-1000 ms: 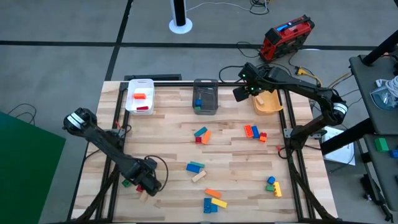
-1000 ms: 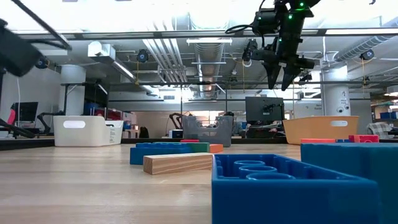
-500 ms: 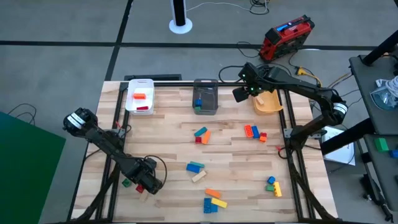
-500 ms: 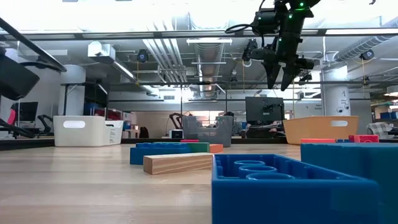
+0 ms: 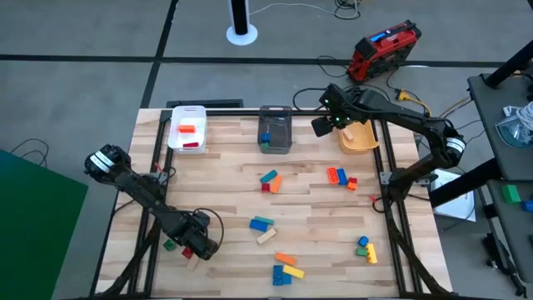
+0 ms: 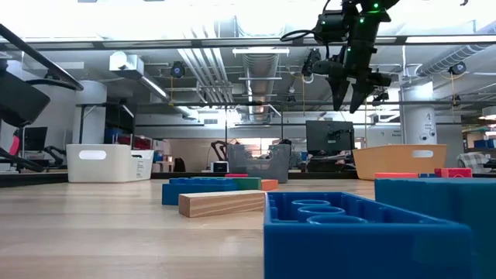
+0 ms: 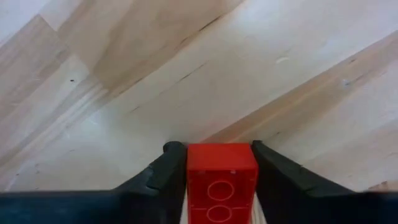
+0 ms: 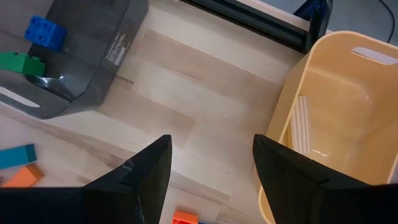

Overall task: Sort blocks by size
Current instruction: Put the big red game piece into the white bin

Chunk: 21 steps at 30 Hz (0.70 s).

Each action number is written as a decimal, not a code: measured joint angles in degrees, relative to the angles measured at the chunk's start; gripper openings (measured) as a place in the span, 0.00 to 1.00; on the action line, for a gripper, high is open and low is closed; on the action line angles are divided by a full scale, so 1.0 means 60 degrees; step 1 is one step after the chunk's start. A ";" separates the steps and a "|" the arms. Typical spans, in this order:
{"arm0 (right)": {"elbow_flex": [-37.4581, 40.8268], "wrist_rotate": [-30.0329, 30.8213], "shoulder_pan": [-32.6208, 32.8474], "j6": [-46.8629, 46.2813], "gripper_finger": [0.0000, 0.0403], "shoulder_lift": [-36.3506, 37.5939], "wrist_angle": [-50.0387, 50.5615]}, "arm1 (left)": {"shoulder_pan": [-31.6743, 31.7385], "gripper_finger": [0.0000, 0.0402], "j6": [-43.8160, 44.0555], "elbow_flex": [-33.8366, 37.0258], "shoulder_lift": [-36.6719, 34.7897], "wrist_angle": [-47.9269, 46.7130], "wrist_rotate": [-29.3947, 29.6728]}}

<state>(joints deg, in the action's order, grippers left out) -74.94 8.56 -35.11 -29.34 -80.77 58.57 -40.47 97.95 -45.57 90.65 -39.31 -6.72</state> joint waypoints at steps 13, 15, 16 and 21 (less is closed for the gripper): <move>0.0000 0.0000 0.0000 -0.0018 0.53 0.0000 -0.0038 | 0.0200 0.27 -0.0561 -0.0893 -0.0565 -0.1436 0.0359; 0.0000 0.0000 0.0000 -0.0025 0.54 0.0000 -0.0048 | 0.0412 0.27 -0.0794 -0.1223 -0.0823 -0.2204 0.0757; 0.0000 0.0000 0.0000 -0.0027 0.54 0.0000 -0.0071 | 0.0561 0.28 -0.0956 -0.1398 -0.0964 -0.2525 0.1024; 0.0000 0.0000 0.0000 -0.0040 0.53 0.0000 -0.0109 | 0.1834 0.28 -0.2427 -0.2065 -0.1851 -0.3203 0.2872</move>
<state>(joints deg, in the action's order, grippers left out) -74.94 8.56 -35.11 -29.58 -80.77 57.91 -29.46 83.39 -57.97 79.55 -58.53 10.51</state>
